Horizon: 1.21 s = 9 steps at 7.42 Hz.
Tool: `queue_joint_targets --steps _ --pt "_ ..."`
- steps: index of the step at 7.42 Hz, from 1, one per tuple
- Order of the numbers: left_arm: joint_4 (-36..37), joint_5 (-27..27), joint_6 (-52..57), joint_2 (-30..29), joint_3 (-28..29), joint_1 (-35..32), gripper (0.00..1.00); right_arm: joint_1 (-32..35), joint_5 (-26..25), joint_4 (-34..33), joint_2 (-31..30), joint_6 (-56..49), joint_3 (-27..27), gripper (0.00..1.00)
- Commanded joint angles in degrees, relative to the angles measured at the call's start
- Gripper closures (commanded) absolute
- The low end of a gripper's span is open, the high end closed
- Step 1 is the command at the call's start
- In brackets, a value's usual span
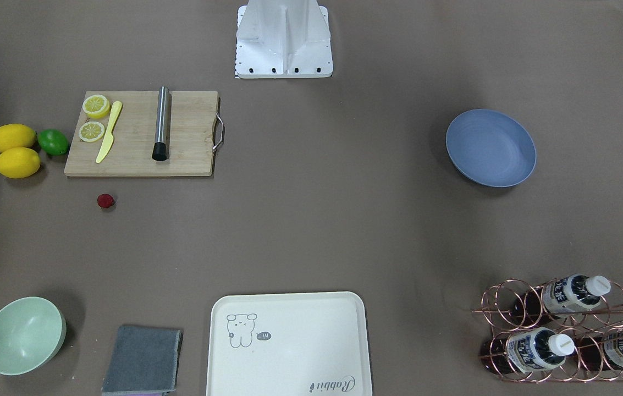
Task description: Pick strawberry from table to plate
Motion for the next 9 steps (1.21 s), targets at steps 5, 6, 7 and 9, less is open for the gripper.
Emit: queue_joint_targets --steps 5,6,7,9 --pt "-1.8 -0.2 0.3 1.8 -0.1 0.5 0.02 0.4 1.0 0.0 -0.4 0.0 -0.1 0.00" --pt "-2.5 -0.2 0.4 2.6 -0.1 0.6 0.02 0.4 1.0 0.0 -0.5 -0.1 -0.4 0.00" --pt "-2.7 -0.3 0.2 2.7 -0.1 0.7 0.02 0.4 1.3 0.5 -1.7 -0.2 0.2 0.00" --pt "-2.9 0.1 0.6 2.7 0.0 1.1 0.02 0.4 2.5 8.1 -5.2 0.0 -1.0 0.00"
